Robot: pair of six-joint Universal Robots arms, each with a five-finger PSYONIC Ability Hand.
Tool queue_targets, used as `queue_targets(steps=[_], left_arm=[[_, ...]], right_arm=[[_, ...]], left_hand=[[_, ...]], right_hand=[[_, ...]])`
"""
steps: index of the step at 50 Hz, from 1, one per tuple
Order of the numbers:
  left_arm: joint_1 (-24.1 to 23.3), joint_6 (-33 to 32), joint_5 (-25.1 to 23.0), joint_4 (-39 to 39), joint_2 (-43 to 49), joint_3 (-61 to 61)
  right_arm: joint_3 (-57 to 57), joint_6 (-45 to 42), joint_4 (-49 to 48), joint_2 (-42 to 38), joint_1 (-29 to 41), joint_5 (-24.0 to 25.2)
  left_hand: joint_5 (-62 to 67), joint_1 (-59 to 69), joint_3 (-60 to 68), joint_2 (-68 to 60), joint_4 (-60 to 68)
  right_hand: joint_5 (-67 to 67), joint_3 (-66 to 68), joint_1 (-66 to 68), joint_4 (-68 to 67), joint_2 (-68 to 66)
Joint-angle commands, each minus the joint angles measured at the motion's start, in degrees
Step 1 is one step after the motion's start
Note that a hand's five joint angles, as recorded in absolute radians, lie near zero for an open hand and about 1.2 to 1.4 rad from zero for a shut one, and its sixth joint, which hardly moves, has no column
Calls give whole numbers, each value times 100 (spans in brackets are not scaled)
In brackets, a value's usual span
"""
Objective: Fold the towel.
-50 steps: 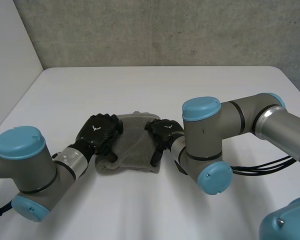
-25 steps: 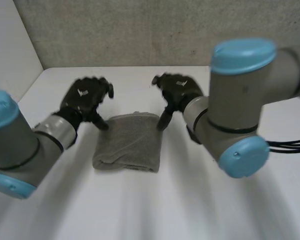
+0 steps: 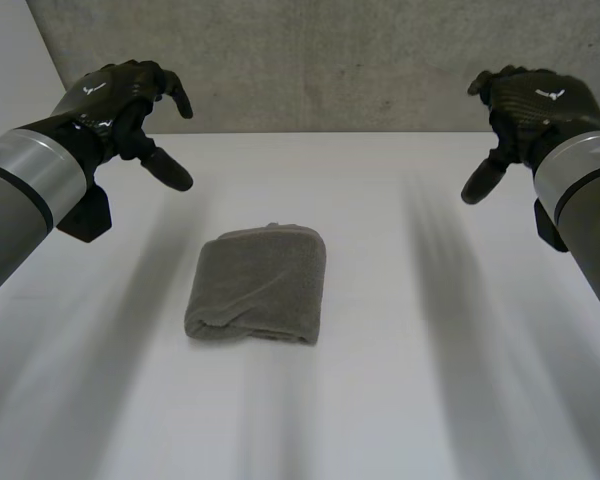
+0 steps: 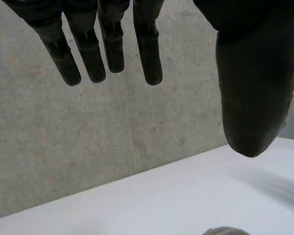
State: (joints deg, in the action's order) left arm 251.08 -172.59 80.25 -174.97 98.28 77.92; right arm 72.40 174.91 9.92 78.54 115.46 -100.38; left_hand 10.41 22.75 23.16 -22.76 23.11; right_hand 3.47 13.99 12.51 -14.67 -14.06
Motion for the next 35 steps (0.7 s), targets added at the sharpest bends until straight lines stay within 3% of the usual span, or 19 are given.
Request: queue_targets(steps=[1, 15, 23, 35], left_arm=[[2, -12, 44, 50, 42, 39], [-50, -21, 44, 59, 42, -154], [-68, -12, 26, 51, 60, -145], [-59, -12, 26, 33, 60, -84]], right_arm=[[11, 25, -219, 126, -32, 1], [90, 25, -245, 74, 12, 186], [160, 17, -237, 65, -14, 862], [187, -1, -237, 47, -15, 889]], left_hand=[[-61, -294, -336, 296, -331], [-45, -278, -319, 279, -314], [-11, -244, -285, 245, -280], [-78, -311, -352, 313, -348]], right_hand=[[-347, -399, -251, 467, 406], [-347, -399, -251, 467, 406], [-347, -399, -251, 467, 406], [-347, -399, -251, 467, 406]])
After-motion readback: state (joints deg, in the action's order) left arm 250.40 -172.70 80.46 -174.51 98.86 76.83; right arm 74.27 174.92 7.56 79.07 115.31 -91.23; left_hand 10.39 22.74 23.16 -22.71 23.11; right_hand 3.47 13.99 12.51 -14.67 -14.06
